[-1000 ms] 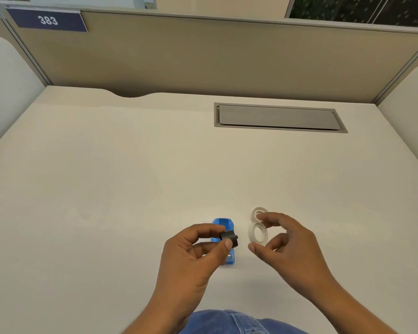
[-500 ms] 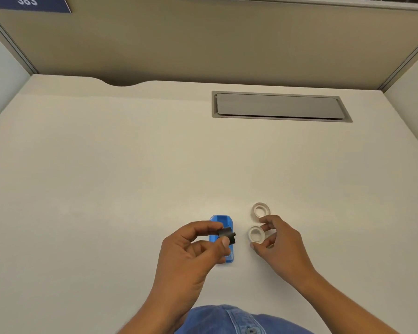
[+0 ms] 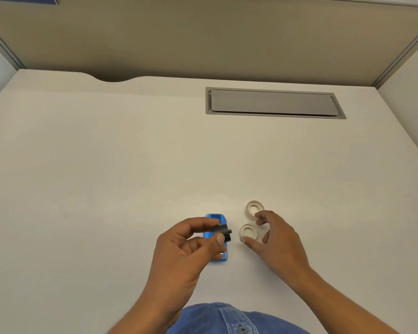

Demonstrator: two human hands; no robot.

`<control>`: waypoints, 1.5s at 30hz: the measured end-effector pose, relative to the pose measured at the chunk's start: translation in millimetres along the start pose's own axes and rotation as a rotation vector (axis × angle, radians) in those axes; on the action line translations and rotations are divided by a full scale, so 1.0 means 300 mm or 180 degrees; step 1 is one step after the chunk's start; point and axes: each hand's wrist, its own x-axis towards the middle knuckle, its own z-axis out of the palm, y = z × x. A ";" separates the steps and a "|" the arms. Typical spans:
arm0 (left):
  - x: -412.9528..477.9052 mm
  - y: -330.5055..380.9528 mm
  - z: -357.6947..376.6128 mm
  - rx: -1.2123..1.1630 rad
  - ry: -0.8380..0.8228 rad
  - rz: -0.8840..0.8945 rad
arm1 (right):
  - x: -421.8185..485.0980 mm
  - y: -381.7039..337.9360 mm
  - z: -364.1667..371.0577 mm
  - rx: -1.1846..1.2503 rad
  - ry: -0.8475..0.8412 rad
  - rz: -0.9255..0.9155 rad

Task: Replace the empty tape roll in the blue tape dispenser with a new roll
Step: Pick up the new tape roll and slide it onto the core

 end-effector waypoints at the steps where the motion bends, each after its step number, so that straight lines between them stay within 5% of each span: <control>1: -0.001 0.001 0.000 -0.0009 0.0000 0.0006 | 0.003 0.000 -0.005 0.0061 0.0065 -0.0020; 8: -0.021 0.000 -0.004 0.0000 -0.0057 0.0035 | 0.080 -0.004 -0.077 -0.0123 -0.0058 -0.0502; 19: -0.091 0.006 -0.010 0.0063 -0.0068 0.0126 | 0.164 -0.012 -0.100 -0.0592 -0.0640 -0.0465; 32: -0.158 0.025 -0.024 -0.0038 -0.0045 0.0263 | 0.013 -0.088 -0.180 0.0934 0.0048 -0.0531; 45: -0.202 0.068 -0.032 0.0207 -0.0130 0.0574 | -0.301 -0.246 -0.327 0.1947 -0.0218 -0.0958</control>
